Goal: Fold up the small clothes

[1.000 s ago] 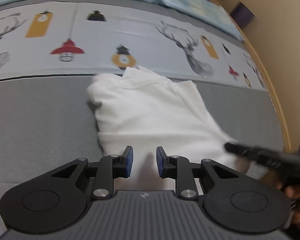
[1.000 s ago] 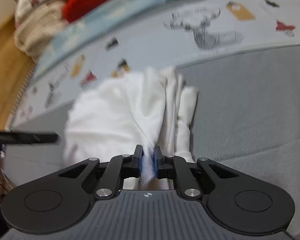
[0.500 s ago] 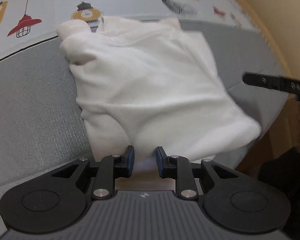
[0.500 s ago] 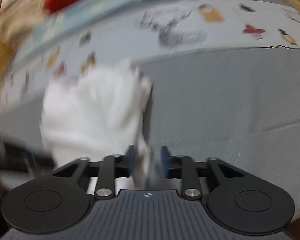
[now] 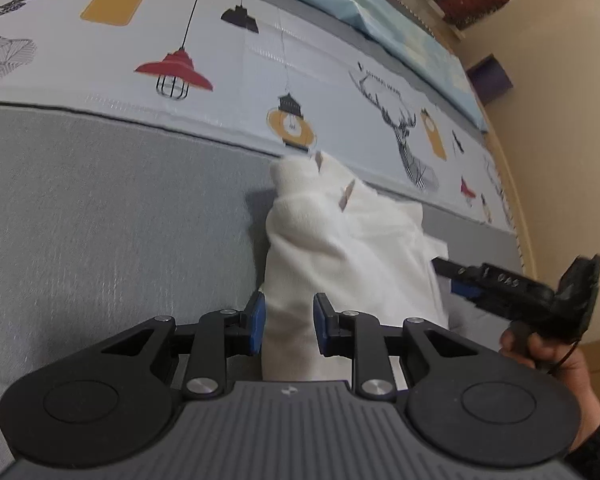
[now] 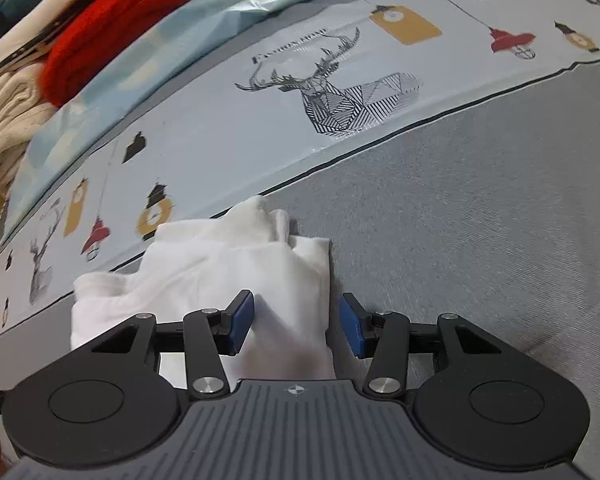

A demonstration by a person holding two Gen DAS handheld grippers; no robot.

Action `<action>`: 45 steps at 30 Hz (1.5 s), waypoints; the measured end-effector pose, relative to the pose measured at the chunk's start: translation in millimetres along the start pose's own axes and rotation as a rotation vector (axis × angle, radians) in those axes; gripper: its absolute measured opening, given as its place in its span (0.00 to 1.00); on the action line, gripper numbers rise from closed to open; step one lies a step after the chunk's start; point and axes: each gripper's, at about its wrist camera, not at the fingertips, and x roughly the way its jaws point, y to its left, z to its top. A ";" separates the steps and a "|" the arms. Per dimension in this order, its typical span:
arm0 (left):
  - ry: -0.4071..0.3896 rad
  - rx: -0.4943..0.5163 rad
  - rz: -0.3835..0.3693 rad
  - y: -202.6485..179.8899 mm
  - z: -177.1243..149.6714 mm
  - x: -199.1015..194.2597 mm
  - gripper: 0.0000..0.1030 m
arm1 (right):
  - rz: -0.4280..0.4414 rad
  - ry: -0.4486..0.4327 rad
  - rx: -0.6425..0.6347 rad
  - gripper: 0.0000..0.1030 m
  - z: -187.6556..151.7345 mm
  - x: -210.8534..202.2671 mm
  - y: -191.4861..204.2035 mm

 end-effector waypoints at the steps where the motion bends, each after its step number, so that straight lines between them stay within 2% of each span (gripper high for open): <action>1: -0.007 -0.008 -0.008 -0.1 6.1 2.4 0.32 | 0.005 0.003 0.007 0.35 1.1 2.4 -0.3; 2: -0.014 -0.020 -0.019 -1.4 10.7 4.0 0.34 | 0.023 0.001 0.010 0.02 1.9 2.6 -0.9; 3: -0.023 -0.040 -0.032 0.4 15.8 5.7 0.36 | 0.036 -0.031 0.013 0.03 4.3 -0.2 0.2; 6: -0.044 -0.104 -0.072 -0.2 26.9 9.9 0.38 | 0.056 -0.263 0.012 0.03 11.0 -29.0 5.8; 8: -0.044 -0.123 -0.096 -2.1 33.6 16.1 0.38 | 0.053 -0.297 -0.016 0.04 12.3 -33.5 8.4; 10: -0.035 -0.128 -0.105 -7.3 38.0 23.2 0.38 | -0.010 -0.221 -0.027 0.07 11.3 -23.0 6.7; 12: -0.015 -0.115 -0.092 -13.6 40.4 32.7 0.38 | -0.052 -0.216 -0.025 0.09 10.3 -24.9 3.8; 13: -0.006 -0.108 -0.072 -14.7 40.8 37.9 0.38 | -0.052 -0.226 -0.034 0.17 10.5 -28.9 2.2; 14: 0.005 -0.098 -0.036 -16.4 41.3 43.7 0.38 | -0.045 -0.241 -0.047 0.32 10.5 -35.1 0.3; 15: 0.009 -0.091 -0.009 -17.1 42.1 48.2 0.29 | -0.035 -0.247 -0.053 0.39 9.4 -40.4 -2.4; 16: 0.006 -0.082 -0.008 -17.1 43.2 50.5 0.09 | -0.014 -0.239 -0.057 0.47 8.1 -43.4 -5.0; 17: -0.007 -0.071 -0.016 -18.6 46.0 50.8 0.08 | 0.009 -0.218 -0.061 0.48 7.8 -44.7 -8.0; 20: -0.131 -0.025 0.024 -23.1 50.3 41.5 0.07 | 0.103 -0.030 -0.084 0.48 -0.2 -31.7 -15.1; 22: -0.240 -0.017 0.063 -25.9 51.8 31.7 0.07 | 0.095 0.089 -0.126 0.48 -10.9 -22.5 -15.7; 23: -0.256 -0.022 0.085 -25.6 52.0 29.3 0.07 | 0.070 0.119 -0.160 0.48 -17.3 -20.7 -13.9; 25: -0.235 -0.049 0.106 -22.0 53.0 27.2 0.08 | 0.012 0.140 -0.238 0.49 -27.3 -21.1 -12.4; 28: -0.200 -0.089 0.042 -16.1 48.5 19.3 0.11 | -0.010 0.119 -0.224 0.49 -29.4 -27.4 -19.3; 32: -0.179 0.010 -0.043 -30.2 36.9 -0.9 0.13 | 0.113 0.043 -0.161 0.49 -23.7 -48.7 -20.4; 35: -0.113 0.096 -0.112 -42.2 24.3 -3.7 0.13 | 0.185 0.094 -0.190 0.49 -32.5 -49.6 -12.3; 36: -0.070 0.136 -0.130 -46.5 19.0 -1.1 0.19 | 0.178 0.128 -0.220 0.49 -37.1 -46.0 -8.0; 37: -0.025 0.169 -0.130 -50.1 13.8 3.9 0.25 | 0.134 0.179 -0.269 0.49 -44.9 -38.7 -3.4; 38: 0.037 0.203 -0.099 -53.4 7.0 12.9 0.29 | 0.055 0.230 -0.316 0.51 -52.7 -29.1 -1.3; 39: 0.104 0.225 -0.036 -52.5 0.1 25.5 0.31 | -0.015 0.276 -0.340 0.54 -59.9 -20.5 -3.2; 40: 0.157 0.235 0.027 -48.7 -7.9 36.7 0.29 | -0.056 0.302 -0.343 0.54 -63.3 -15.5 -4.8; 41: 0.186 0.234 0.077 -43.8 -13.6 44.0 0.28 | -0.052 0.296 -0.330 0.54 -62.2 -16.5 -4.8; 44: 0.134 0.138 0.039 -34.3 -8.1 32.6 0.33 | -0.009 0.176 -0.294 0.53 -52.4 -34.6 -0.2; 45: 0.092 0.106 0.039 -30.6 -6.0 25.6 0.44 | 0.000 0.125 -0.277 0.53 -49.1 -41.3 1.1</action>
